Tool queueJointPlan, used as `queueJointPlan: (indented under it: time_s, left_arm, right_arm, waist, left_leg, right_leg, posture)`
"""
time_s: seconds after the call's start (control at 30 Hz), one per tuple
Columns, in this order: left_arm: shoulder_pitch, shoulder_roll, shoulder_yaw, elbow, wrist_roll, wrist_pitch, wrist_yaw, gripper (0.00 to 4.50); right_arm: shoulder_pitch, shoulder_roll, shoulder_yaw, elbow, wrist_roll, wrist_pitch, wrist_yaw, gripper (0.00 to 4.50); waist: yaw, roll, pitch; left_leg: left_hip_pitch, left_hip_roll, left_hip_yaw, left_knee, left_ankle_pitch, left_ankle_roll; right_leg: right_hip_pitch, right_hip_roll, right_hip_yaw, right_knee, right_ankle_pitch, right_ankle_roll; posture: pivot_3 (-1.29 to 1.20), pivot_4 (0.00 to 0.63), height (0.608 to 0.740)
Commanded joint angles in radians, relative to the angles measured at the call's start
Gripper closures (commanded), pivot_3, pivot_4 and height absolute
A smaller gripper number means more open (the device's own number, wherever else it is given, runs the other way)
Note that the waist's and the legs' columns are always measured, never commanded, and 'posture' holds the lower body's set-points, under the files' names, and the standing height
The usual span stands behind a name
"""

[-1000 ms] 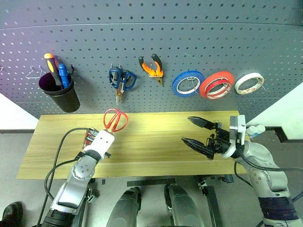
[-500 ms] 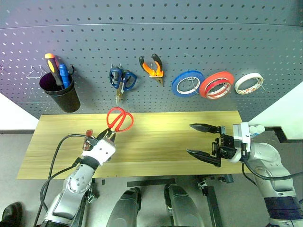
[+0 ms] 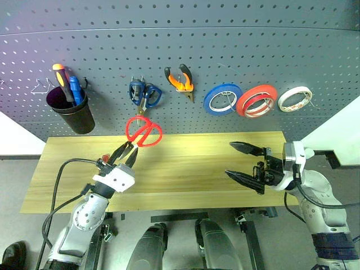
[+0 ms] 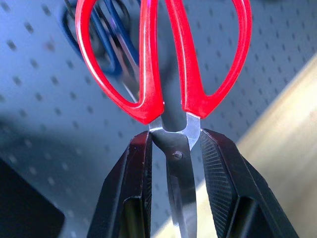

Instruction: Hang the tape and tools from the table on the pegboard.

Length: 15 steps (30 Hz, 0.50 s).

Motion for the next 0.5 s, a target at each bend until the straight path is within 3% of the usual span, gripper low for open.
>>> queueJointPlan:
  time_s: [0.03, 0.5]
  left_arm:
    - [-0.024, 0.007, 0.029, -0.040, 0.002, -0.026, -0.003, 3.40]
    - [-0.149, -0.014, 0.051, 0.051, -0.040, 0.014, -0.041, 3.40]
  right_arm:
    - [-0.012, 0.021, -0.032, -0.046, 0.043, 0.013, -0.038, 0.00]
    - [-0.026, 0.047, -0.023, -0.097, 0.034, 0.051, -0.145, 0.00]
  waist:
    - [0.000, 0.000, 0.000]
    - [-0.001, 0.002, -0.001]
  left_leg:
    - [0.000, 0.000, 0.000, 0.000, 0.000, 0.000]
    - [0.000, 0.000, 0.000, 0.001, 0.000, 0.000]
  right_leg:
    - [0.000, 0.000, 0.000, 0.000, 0.000, 0.000]
    - [0.000, 0.000, 0.000, 0.002, 0.000, 0.000]
  posture:
    - [-0.12, 0.222, 0.740]
    - [-0.13, 0.220, 0.740]
